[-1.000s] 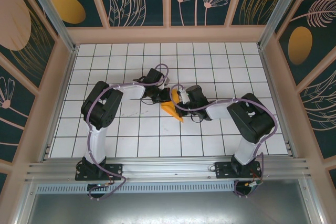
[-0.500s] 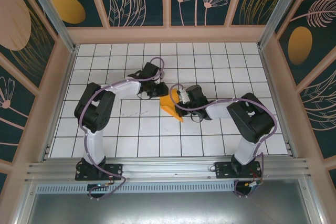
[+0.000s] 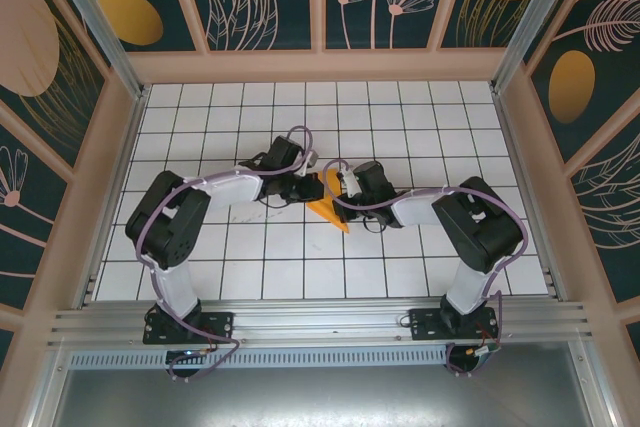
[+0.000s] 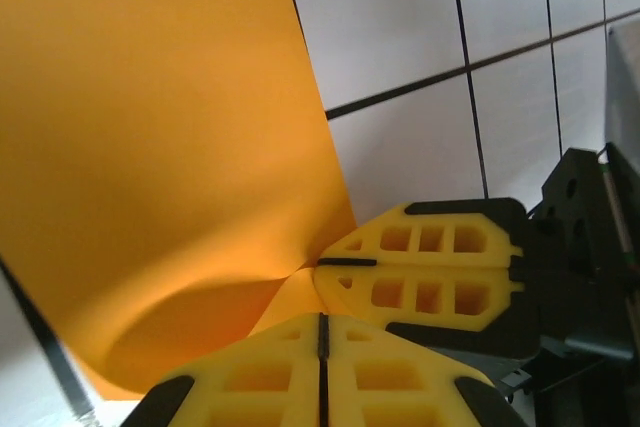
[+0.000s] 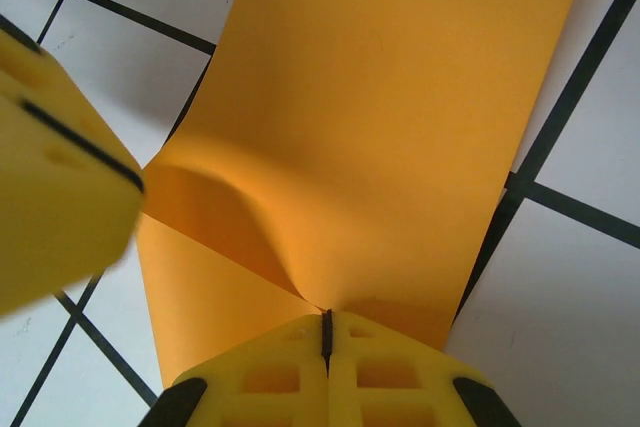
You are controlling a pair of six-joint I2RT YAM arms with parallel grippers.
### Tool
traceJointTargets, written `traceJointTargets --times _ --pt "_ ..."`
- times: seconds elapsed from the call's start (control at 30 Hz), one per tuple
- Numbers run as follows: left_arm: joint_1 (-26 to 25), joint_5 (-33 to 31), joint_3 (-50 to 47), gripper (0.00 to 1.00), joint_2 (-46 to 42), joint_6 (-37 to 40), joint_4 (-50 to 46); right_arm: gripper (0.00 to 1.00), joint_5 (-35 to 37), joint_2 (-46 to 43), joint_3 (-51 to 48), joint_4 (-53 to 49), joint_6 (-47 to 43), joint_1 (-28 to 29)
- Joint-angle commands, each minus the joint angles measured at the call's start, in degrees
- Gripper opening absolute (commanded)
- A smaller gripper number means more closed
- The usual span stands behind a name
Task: Fold a paper plane with a square sheet of paper (fold left side to right side)
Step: Third fold the triangle at the center of the table.
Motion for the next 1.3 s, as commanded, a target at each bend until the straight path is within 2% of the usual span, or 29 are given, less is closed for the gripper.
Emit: traceJointTargets --times 0.0,0.97,1.1,1.27 --pt "-0.4 1.0 -1.1 0.1 1.5 -1.3 3.1 0.0 -0.1 2.4 0.4 -4.5 0.0 0.4" --pt "-0.9 -4.0 -4.1 0.08 6.6 -1.2 3.2 0.0 0.6 0.9 2.1 -6.0 0.9 0.1" --pt "-0.9 -4.9 -4.6 0.07 7.6 -1.2 2.9 0.17 0.7 -1.9 4.7 -7.9 1.7 -1.0" --pt "-0.9 -5.5 -5.0 0.07 8.3 -1.2 3.0 0.31 0.4 -6.0 5.2 -10.1 3.4 -2.5"
